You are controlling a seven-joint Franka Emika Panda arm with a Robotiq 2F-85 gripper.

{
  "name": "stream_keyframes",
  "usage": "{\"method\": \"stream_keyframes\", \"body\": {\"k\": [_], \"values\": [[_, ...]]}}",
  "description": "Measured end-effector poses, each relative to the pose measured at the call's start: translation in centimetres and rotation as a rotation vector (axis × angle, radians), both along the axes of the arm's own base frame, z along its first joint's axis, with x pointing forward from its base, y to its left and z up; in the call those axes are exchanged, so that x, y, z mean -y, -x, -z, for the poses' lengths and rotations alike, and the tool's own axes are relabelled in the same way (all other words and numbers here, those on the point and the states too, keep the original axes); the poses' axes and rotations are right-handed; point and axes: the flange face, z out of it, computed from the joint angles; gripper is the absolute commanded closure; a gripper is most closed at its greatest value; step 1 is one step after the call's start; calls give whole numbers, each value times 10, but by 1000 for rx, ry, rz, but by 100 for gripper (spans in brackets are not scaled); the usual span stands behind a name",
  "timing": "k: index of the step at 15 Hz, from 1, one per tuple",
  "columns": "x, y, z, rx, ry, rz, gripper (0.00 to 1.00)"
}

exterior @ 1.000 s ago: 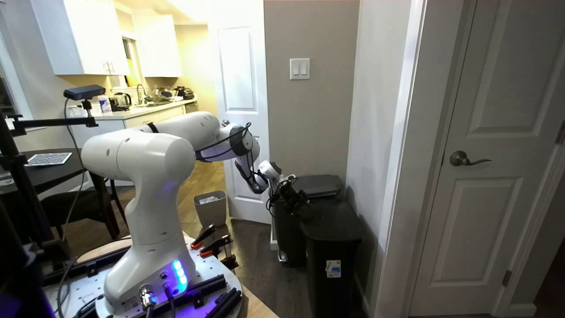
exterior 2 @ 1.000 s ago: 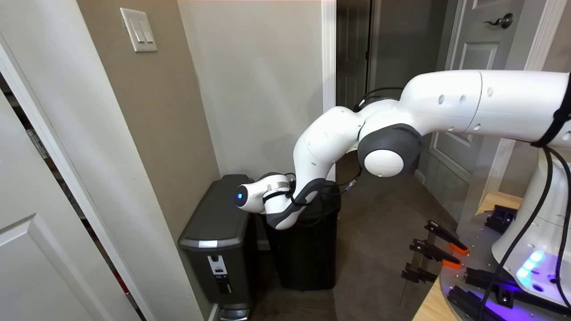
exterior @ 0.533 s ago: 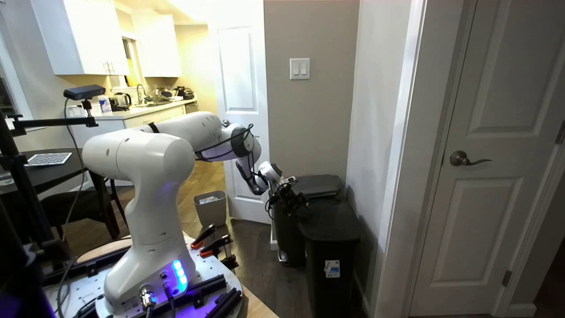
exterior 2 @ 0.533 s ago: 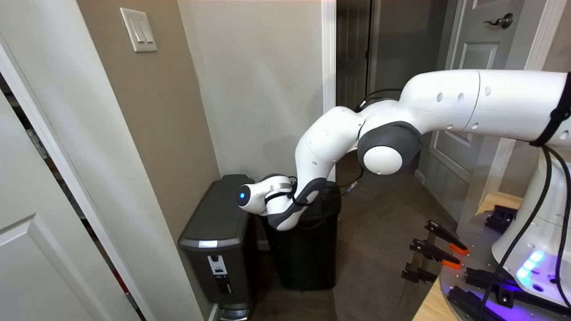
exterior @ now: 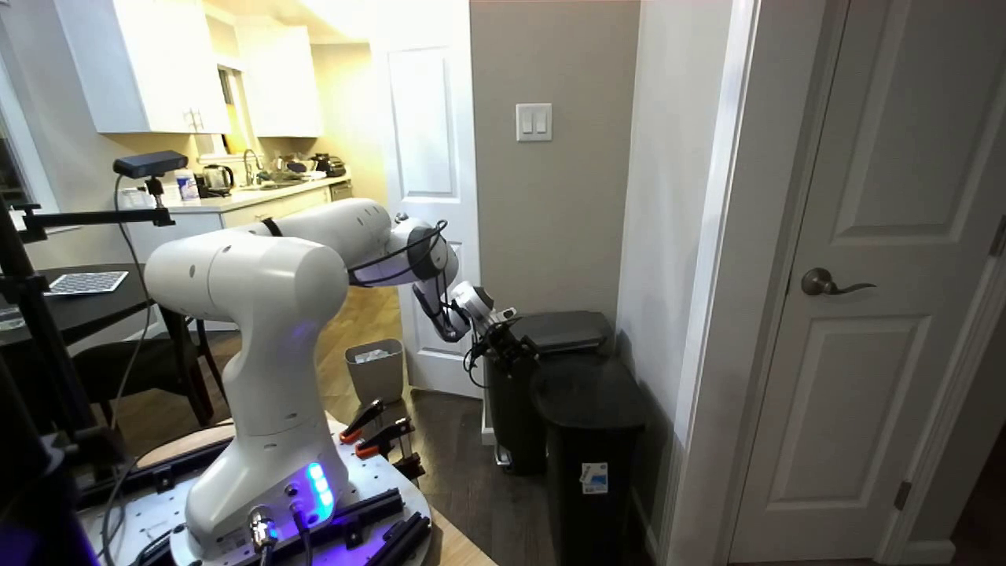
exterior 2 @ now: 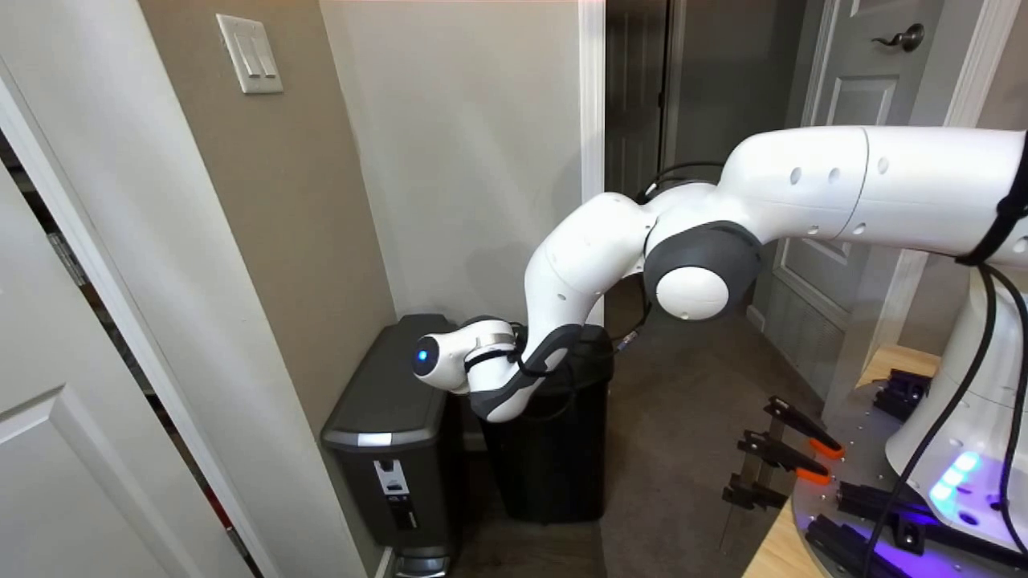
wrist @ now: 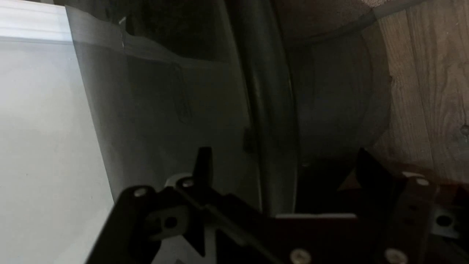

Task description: Fully open the black bin

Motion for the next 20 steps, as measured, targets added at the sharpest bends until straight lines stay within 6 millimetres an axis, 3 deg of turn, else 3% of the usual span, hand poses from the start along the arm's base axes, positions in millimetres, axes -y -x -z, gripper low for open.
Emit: {"method": "stream_keyframes", "body": {"k": [4,12,20], "values": [[-5,1,-1,8,19,-14,0],[30,-5,-1,54,166,-46,0],[41,-5,-11,103,328,-5,0]]}}
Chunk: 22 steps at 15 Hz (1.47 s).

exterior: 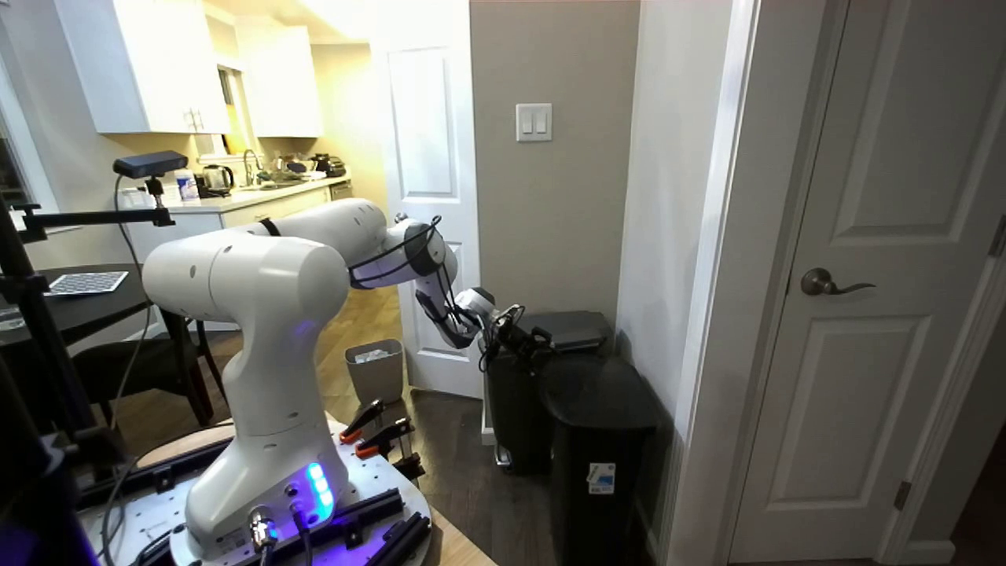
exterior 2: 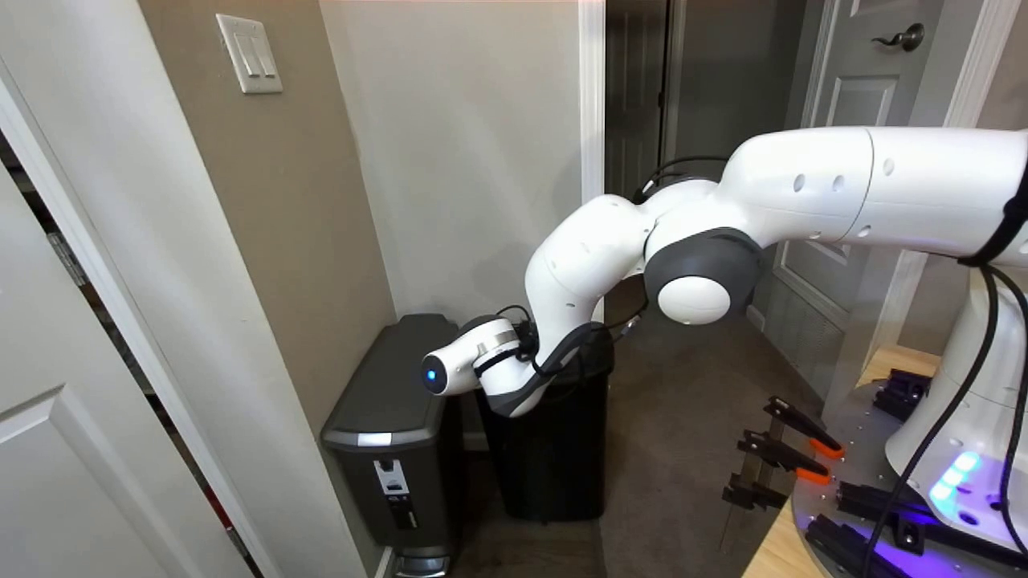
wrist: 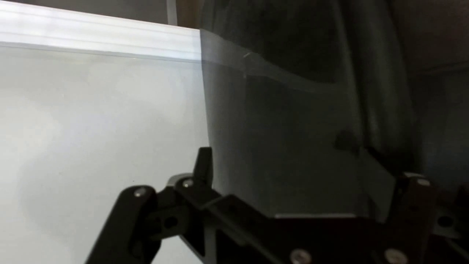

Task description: Fully open the black bin

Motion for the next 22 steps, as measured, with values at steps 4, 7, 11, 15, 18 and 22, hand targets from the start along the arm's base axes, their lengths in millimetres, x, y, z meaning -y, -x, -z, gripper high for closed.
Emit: {"method": "stream_keyframes", "body": {"k": [4,7,11,15,18,22], "values": [[-3,-7,-14,28,51,4,0],[-8,-7,-16,25,28,25,0],[-24,-4,-15,-4,-122,100,0],[-42,2,-13,-42,-246,166,0],[-40,5,-4,-62,-286,177,0],[-22,8,10,-71,-278,167,0]]}}
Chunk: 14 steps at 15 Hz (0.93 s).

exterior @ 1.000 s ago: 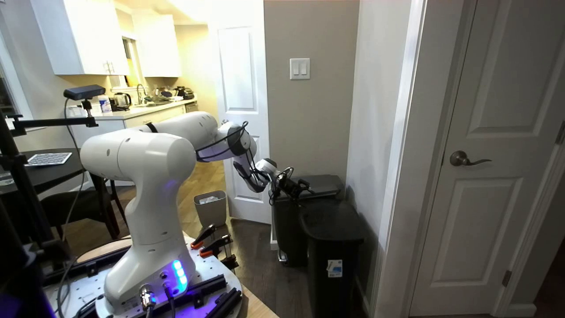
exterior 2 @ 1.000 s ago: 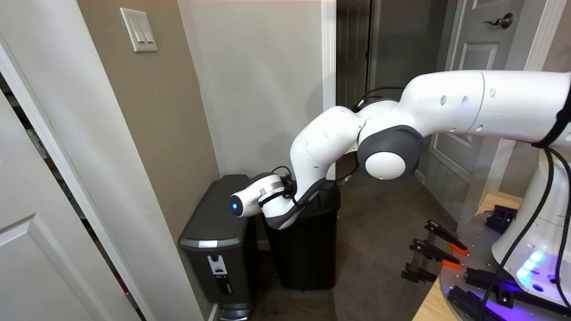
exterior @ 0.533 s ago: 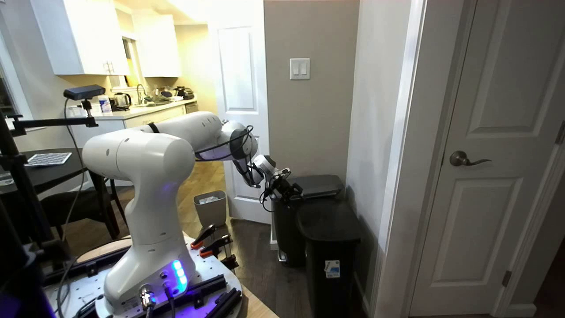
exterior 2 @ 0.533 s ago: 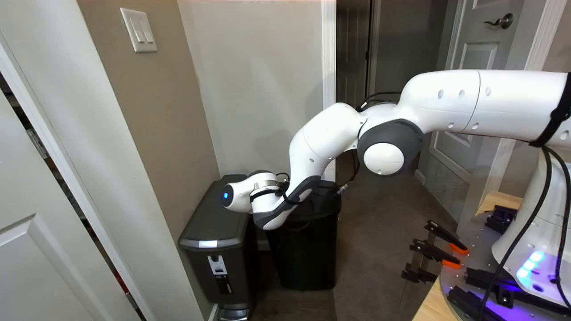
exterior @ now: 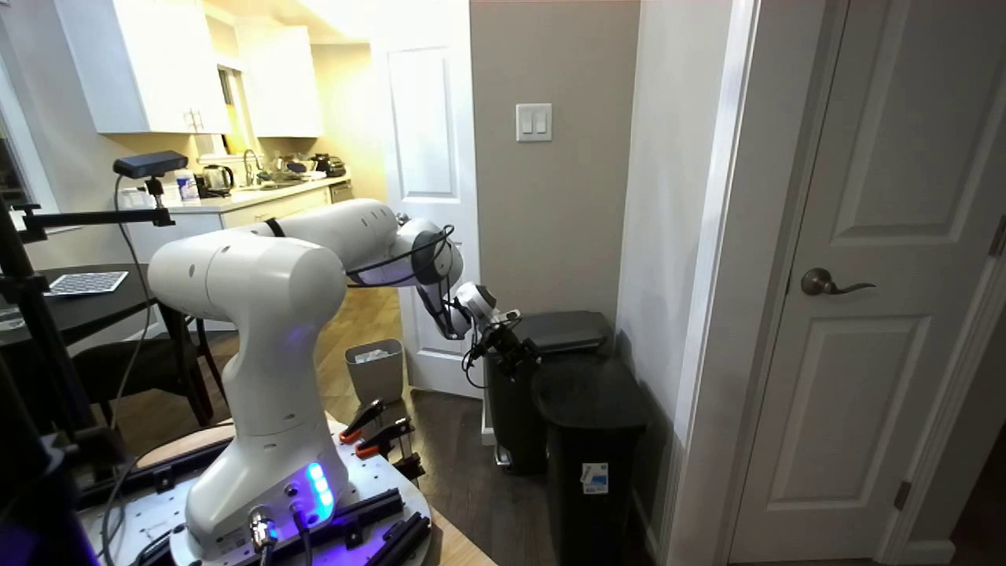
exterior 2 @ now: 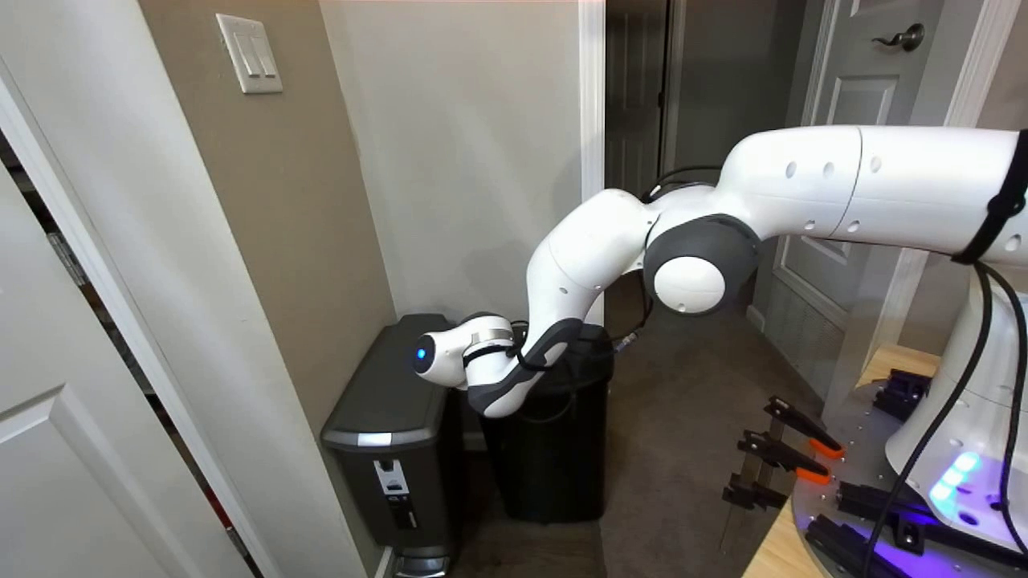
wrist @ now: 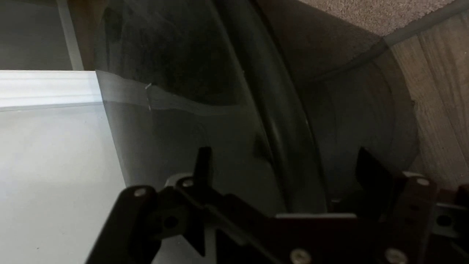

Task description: Fully open the black bin

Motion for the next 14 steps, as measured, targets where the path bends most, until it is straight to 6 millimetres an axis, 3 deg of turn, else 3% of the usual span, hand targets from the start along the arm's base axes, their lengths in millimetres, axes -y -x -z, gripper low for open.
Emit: {"method": "stream_keyframes", "body": {"k": [9,14], "values": [[42,-3,11,0,68,-7,0],[43,-10,0,27,127,-38,0]]}}
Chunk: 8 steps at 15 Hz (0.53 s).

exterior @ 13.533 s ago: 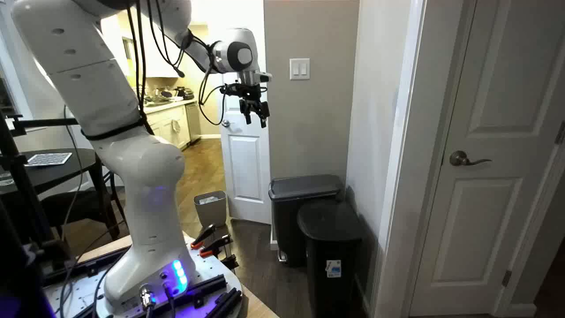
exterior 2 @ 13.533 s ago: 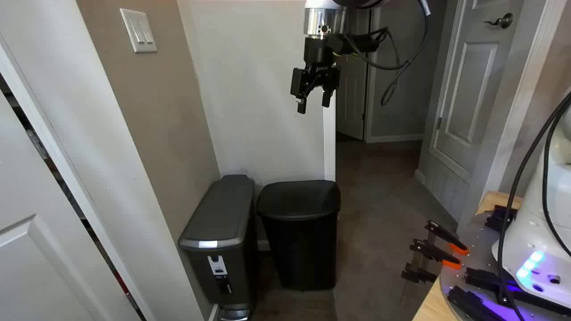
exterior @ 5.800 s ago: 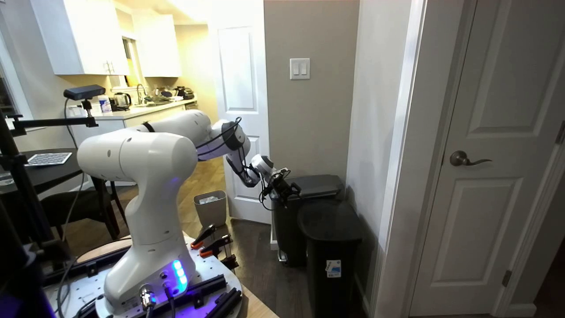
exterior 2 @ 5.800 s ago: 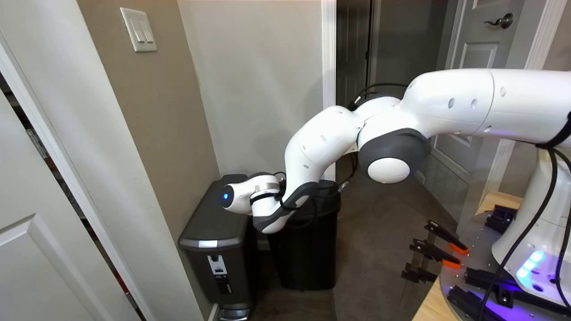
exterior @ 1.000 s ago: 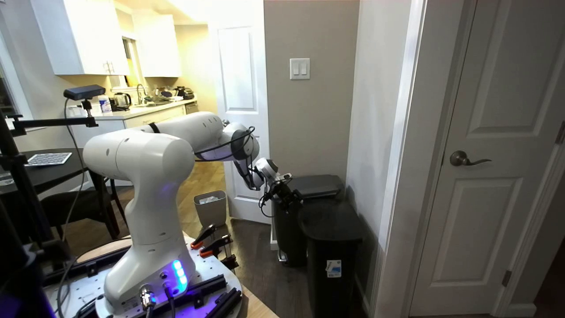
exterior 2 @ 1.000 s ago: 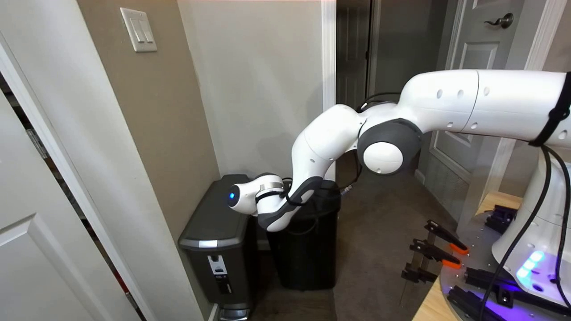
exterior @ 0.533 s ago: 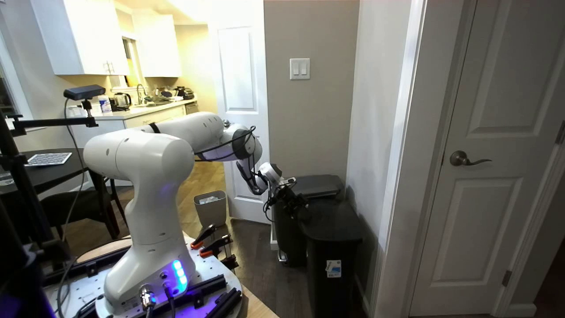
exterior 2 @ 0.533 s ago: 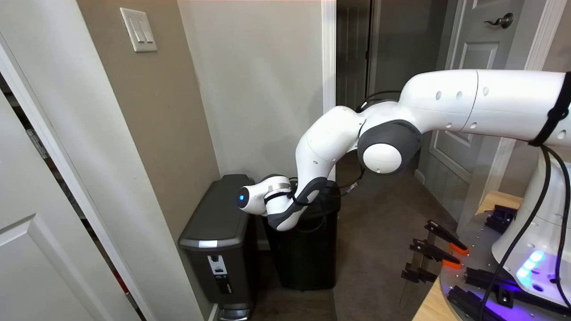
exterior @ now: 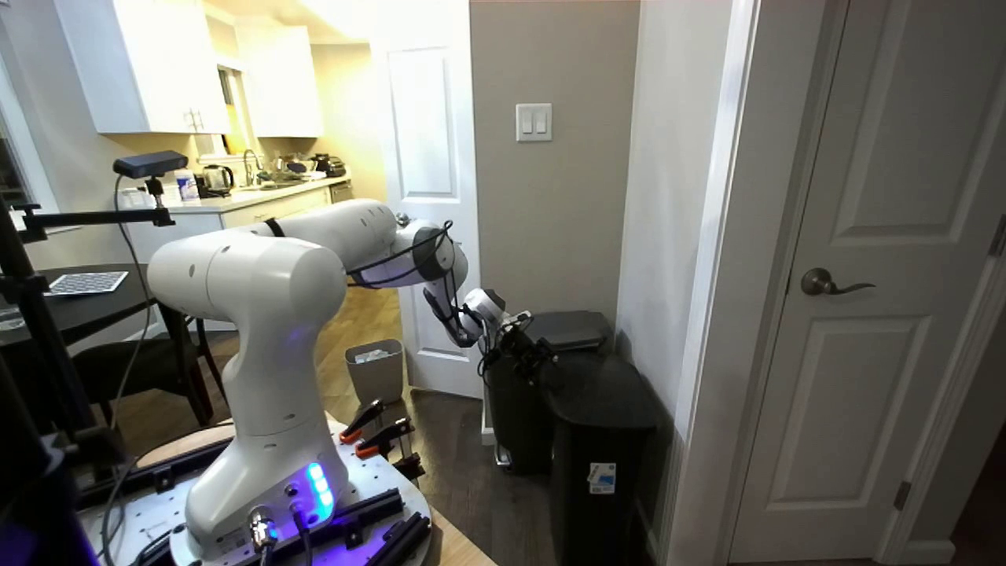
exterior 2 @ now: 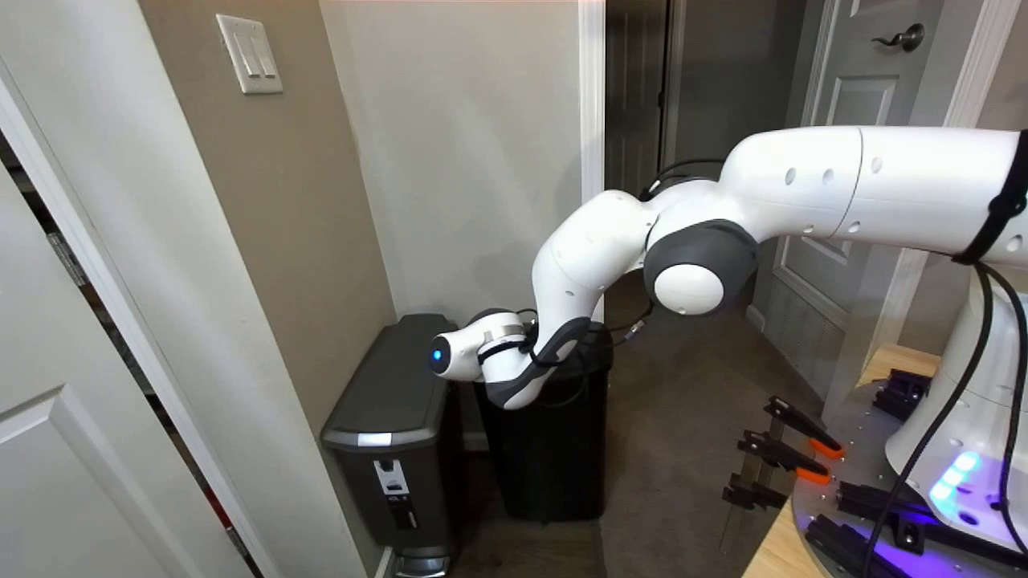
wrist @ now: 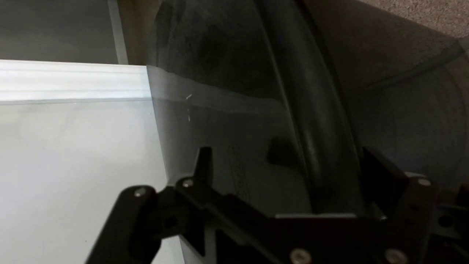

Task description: Fully open the black bin

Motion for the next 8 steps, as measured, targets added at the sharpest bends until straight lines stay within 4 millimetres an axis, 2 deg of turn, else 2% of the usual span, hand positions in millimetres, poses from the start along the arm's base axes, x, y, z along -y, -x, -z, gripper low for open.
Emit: {"method": "stream_keyframes", "body": {"k": [8], "values": [[-14,-12,-27,44,77,-18,0]]}}
